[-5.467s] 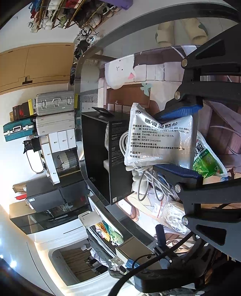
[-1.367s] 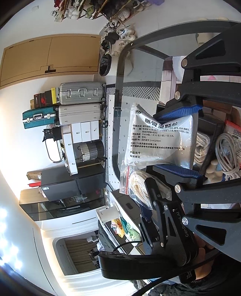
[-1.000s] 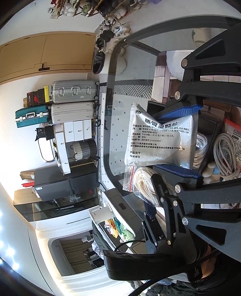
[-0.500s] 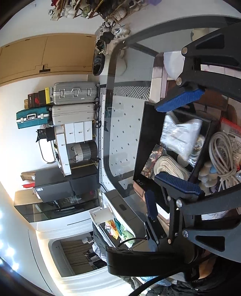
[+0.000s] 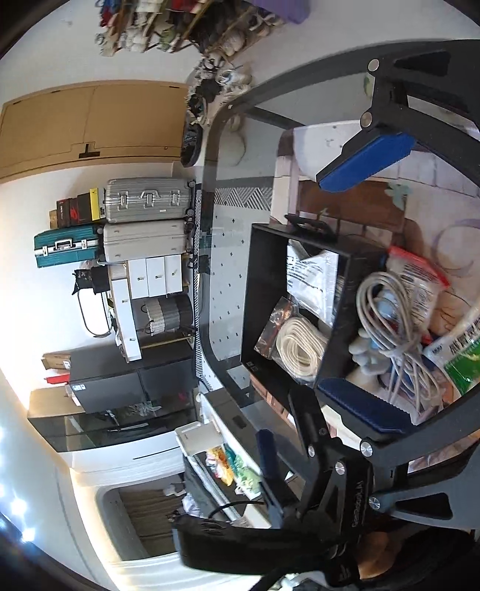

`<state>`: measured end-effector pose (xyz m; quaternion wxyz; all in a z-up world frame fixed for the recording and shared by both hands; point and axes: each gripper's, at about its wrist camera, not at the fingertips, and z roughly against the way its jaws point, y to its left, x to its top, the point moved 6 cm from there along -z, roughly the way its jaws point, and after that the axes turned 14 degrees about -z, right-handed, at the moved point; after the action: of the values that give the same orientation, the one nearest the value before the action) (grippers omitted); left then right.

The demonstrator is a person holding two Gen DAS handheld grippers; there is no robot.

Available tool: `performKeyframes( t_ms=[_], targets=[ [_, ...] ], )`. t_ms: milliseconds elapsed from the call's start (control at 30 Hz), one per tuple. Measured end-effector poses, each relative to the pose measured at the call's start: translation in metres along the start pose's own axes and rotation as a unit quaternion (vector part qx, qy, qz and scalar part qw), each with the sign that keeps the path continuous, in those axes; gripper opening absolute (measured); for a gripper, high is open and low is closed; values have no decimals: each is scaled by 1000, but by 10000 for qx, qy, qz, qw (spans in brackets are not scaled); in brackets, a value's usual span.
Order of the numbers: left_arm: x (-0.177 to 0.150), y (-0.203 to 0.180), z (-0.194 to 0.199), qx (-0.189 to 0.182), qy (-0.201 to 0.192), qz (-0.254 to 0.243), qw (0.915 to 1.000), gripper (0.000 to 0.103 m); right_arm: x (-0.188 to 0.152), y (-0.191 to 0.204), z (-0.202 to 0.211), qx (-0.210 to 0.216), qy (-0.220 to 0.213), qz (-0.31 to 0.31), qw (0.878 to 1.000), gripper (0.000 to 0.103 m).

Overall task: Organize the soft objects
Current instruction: 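Withdraw both grippers from the box back over the remaining items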

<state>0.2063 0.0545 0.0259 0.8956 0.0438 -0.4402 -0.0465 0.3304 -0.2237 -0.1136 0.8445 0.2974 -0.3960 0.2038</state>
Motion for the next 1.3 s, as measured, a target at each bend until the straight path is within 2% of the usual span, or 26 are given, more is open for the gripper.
performKeyframes(
  t_ms=[100,467,733,1300],
  targets=[
    [-9,7,6,142,25,128,9998,103,-5,0,7,72,8,-130,9999,102],
    [-41,12,25,253,119,126,9995,103,-17,-5,33,-53,-162,-292,9994,103],
    [-46,9,27,285,124,52,9995,103,-24,-7,40,-219,-154,-266,9993,103],
    [-63,-6,25,132,313,-41,9994,103,-59,-10,45,-336,287,-225,9988,103]
  ],
)
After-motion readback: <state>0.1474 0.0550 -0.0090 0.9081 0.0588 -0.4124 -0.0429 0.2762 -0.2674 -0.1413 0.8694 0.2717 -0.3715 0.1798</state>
